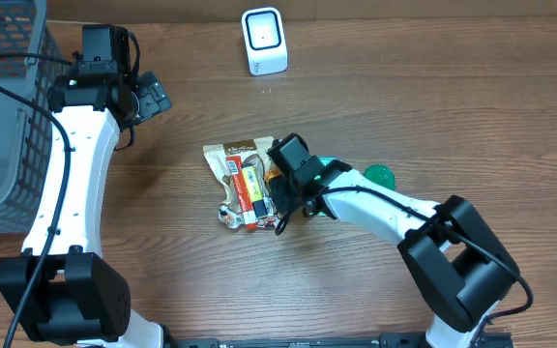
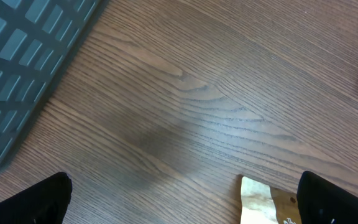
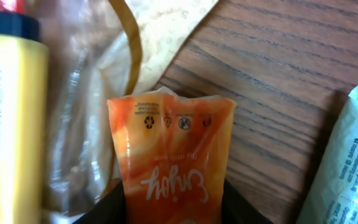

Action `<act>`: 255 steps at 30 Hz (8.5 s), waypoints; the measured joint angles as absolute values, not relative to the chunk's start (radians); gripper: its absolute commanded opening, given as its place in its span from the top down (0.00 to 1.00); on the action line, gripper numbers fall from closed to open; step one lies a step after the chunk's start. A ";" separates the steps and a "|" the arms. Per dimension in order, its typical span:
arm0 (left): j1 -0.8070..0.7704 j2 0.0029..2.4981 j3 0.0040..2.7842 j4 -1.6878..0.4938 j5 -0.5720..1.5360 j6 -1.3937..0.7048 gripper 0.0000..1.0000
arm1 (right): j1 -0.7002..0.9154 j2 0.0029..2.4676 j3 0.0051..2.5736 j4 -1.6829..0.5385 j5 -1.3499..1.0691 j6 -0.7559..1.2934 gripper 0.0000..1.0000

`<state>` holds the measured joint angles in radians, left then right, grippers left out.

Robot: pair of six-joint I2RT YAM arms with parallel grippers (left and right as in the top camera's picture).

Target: Scan the item barcode

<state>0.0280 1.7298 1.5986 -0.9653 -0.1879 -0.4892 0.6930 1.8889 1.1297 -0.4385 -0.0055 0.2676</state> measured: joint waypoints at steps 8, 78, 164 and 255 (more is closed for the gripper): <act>0.028 1.730 1.599 -0.965 -0.188 -0.489 0.00 | 0.593 1.872 1.131 -0.446 -0.183 0.314 0.52; 0.028 1.730 1.599 -0.965 -0.188 -0.489 0.00 | 0.665 1.903 1.248 -0.578 -0.021 0.252 0.93; 0.028 1.730 1.599 -0.965 -0.188 -0.489 0.00 | 0.525 1.674 1.124 -0.437 -0.264 0.307 0.51; 0.028 1.730 1.599 -0.965 -0.188 -0.489 0.00 | 0.426 1.953 1.037 -0.084 -0.675 0.548 0.74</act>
<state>0.0280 1.7298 1.5986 -0.9653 -0.1879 -0.4892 0.4259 1.9526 1.0367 -0.0845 -0.6754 0.5476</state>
